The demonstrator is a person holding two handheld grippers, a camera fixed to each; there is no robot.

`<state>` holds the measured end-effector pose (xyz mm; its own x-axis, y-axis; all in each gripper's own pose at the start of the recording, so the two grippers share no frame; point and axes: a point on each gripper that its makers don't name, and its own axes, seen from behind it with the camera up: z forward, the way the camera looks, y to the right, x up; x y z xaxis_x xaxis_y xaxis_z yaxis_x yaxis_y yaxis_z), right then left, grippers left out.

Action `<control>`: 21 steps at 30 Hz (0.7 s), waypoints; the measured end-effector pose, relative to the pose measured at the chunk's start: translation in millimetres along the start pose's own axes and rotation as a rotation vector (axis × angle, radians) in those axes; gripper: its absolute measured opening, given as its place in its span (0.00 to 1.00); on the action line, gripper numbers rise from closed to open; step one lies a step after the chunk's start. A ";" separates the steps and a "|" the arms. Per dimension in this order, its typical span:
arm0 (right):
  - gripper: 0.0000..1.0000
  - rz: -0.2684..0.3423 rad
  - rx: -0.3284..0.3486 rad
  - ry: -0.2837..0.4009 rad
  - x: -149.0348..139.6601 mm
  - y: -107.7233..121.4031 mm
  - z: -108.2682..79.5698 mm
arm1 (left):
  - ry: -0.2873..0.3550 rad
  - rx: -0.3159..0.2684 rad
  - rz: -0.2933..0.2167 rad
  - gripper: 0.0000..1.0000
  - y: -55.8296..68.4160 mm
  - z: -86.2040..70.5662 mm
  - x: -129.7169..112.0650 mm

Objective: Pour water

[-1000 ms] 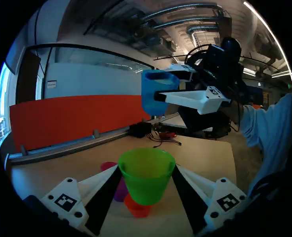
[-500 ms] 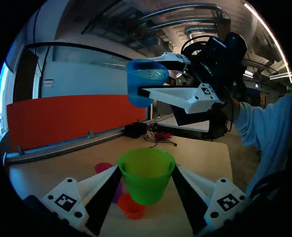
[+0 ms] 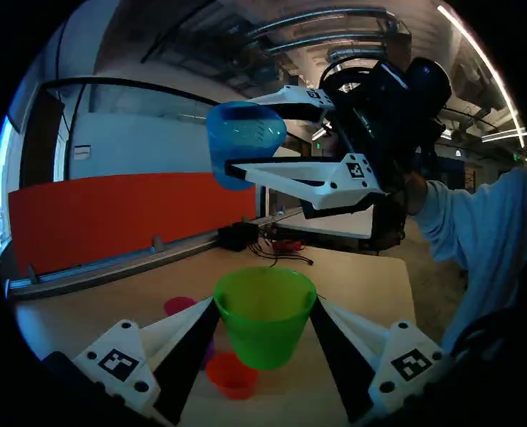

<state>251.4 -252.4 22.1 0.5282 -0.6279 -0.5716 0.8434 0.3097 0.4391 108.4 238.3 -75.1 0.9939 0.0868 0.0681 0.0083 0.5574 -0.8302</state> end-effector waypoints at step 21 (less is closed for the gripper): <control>0.91 -0.138 -0.049 -0.007 3.7 18.1 0.3 | 0.014 -0.023 0.009 0.87 9.9 6.7 8.6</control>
<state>268.6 -249.3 28.1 0.4060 -0.6718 -0.6196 0.9120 0.2542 0.3220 116.3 250.1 -79.0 0.9954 0.0799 0.0526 0.0015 0.5377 -0.8431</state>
